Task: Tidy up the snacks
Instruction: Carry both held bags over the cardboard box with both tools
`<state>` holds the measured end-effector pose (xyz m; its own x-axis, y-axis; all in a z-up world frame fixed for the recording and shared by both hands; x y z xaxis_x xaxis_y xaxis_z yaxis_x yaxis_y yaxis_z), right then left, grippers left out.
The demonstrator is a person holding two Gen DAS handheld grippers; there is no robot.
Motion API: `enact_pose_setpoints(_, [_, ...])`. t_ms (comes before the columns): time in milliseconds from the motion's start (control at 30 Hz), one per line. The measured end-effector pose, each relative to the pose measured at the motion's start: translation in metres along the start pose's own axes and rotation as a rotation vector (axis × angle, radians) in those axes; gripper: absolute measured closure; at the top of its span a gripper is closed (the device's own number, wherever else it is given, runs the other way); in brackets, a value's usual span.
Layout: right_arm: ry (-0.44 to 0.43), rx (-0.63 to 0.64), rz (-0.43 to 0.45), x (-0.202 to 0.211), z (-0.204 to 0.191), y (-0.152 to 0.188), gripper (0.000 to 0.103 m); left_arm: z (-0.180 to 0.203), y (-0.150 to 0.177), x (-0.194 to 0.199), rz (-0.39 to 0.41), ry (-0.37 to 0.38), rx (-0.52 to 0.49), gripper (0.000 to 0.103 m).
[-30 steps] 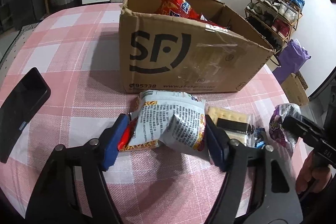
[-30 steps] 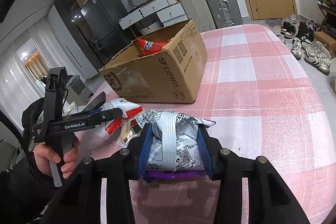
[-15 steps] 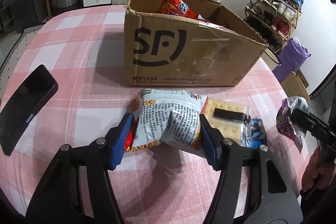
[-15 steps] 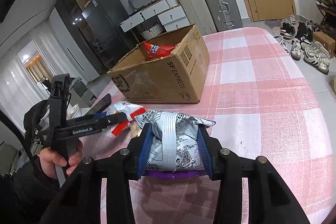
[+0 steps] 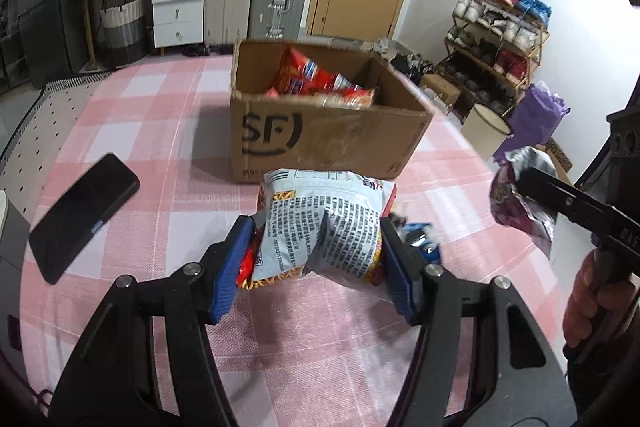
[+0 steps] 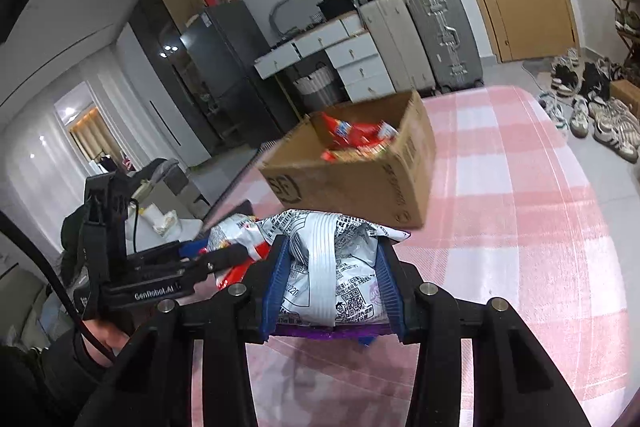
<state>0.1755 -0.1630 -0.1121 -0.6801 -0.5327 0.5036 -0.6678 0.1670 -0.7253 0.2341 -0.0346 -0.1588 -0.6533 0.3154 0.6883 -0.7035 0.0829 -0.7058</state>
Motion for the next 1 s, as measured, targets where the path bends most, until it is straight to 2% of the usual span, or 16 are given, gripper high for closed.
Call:
enact_pose_setpoints(200, [-0.028,0.049,0.045,0.017,-0.031,-0.037,0.060,0.007,-0.036,0.043,0.055,-0.008,-0.024,0.044])
enact_pose_setpoints(400, [-0.067,0.092,0.103,0.031,-0.060,-0.089,0.060,0.014,-0.081,0.081,0.124,0.019,-0.038,0.044])
enact_pose_setpoints(533, [-0.069,0.106,0.133,0.030,-0.070,-0.123,0.060,0.010,-0.116,0.093,0.132,0.013,-0.012,0.043])
enact_pose_setpoints(733, [-0.038,0.106,0.138,0.010,-0.068,-0.167,0.060,0.012,-0.168,0.096,0.161,-0.008,-0.044,0.043])
enact_pose_setpoints(867, [-0.001,0.108,0.119,-0.013,-0.057,-0.189,0.060,0.009,-0.194,0.076,0.141,-0.049,-0.040,0.043])
enact_pose_setpoints(1000, [0.032,0.097,0.101,-0.040,-0.038,-0.199,0.060,0.009,-0.207,0.055,0.132,-0.064,-0.047,0.043])
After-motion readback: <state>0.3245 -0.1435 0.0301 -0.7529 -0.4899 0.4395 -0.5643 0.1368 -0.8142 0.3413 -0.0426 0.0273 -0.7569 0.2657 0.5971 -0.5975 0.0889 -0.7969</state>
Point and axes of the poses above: each gripper's, at about its wrist camera, not at the fingertips, and x roughly against the way its jaws point, z to its right, y to its underside, the point moved 10 cm from there along -x, roughly the way its jaws point, and after that the axes turned 2 degrees about -x, right-handed, at the moved point
